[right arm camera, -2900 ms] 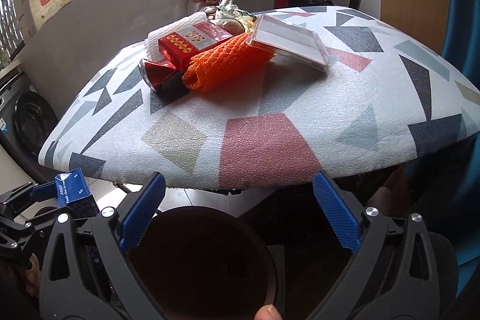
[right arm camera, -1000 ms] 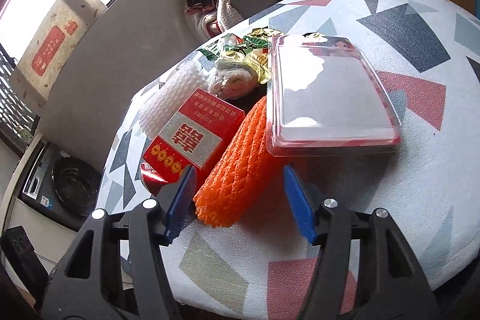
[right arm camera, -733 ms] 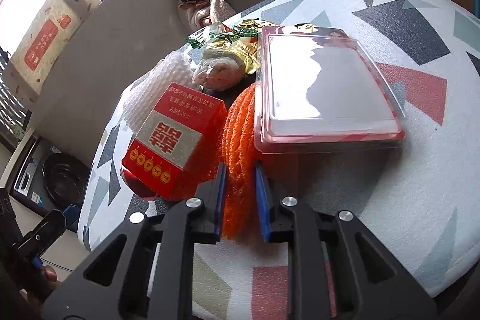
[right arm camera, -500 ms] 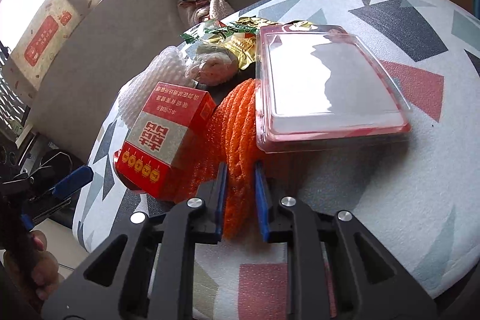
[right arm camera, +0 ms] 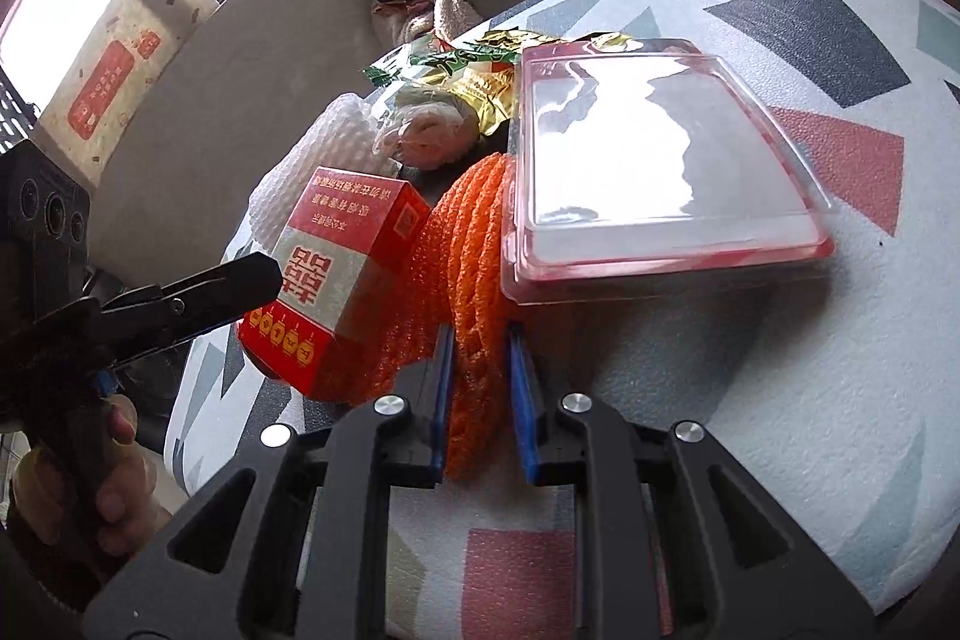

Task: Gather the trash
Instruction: 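Grasp the red cigarette box with the left gripper while the right gripper grasps the orange foam net, then carry the red box and orange net with both grippers over the bin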

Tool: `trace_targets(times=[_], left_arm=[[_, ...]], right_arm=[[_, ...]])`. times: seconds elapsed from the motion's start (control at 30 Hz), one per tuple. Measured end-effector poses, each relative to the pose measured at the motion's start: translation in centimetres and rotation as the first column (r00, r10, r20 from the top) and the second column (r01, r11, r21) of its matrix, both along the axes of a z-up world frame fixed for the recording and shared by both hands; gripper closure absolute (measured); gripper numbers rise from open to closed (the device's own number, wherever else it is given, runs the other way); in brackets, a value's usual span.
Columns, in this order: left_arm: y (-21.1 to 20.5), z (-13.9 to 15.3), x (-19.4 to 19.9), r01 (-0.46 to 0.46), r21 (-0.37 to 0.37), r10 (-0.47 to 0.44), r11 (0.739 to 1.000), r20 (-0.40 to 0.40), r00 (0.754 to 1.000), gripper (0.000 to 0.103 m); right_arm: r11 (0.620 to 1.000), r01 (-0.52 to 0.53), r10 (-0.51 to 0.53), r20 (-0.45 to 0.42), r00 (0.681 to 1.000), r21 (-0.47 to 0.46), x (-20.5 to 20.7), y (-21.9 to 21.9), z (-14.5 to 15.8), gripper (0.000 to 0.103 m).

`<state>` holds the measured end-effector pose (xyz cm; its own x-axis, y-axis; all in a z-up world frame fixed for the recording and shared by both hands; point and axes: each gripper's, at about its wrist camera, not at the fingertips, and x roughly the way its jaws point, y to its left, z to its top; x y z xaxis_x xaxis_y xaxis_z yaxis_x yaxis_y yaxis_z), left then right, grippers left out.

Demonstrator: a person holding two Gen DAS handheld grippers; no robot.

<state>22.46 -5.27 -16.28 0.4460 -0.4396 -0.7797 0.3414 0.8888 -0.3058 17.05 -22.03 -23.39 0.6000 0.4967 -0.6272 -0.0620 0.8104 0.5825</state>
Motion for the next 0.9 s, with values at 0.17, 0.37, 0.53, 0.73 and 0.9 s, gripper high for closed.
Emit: trace_targets(times=[0.17,0.37,0.53,0.73,0.9], left_arm=[[-2.2,-0.4,-1.6,0.080,0.175,-0.095,0.981,0.082,0.992,0.038],[-4.2,-1.0,-3.2,0.128,0.308,-0.180,0.943,0.147,0.973,0.032],[-4.9,-1.6,-3.0,0.120,0.370,-0.191,0.921,0.161,0.968,0.040],[-4.1,-0.7,-3.5,0.111,0.335,-0.185,0.936,0.196,0.963,0.046],[-1.7,1.9,-4.8,0.033,0.218,-0.087,0.975,0.240,0.967,0.046]], right_arm=[[0.990,-0.004,0.011,-0.051,0.999,0.140,0.7,-1.6,-1.1,0.083],[0.990,-0.024,0.032,-0.055,0.998,0.140,0.9,-1.6,-1.0,0.083],[0.991,-0.028,0.035,-0.051,0.998,0.131,1.1,-1.5,-0.8,0.083],[0.993,-0.030,0.036,-0.052,0.998,0.116,1.0,-1.4,-0.6,0.083],[0.998,-0.037,0.040,-0.039,0.998,0.059,0.7,-0.4,0.9,0.084]])
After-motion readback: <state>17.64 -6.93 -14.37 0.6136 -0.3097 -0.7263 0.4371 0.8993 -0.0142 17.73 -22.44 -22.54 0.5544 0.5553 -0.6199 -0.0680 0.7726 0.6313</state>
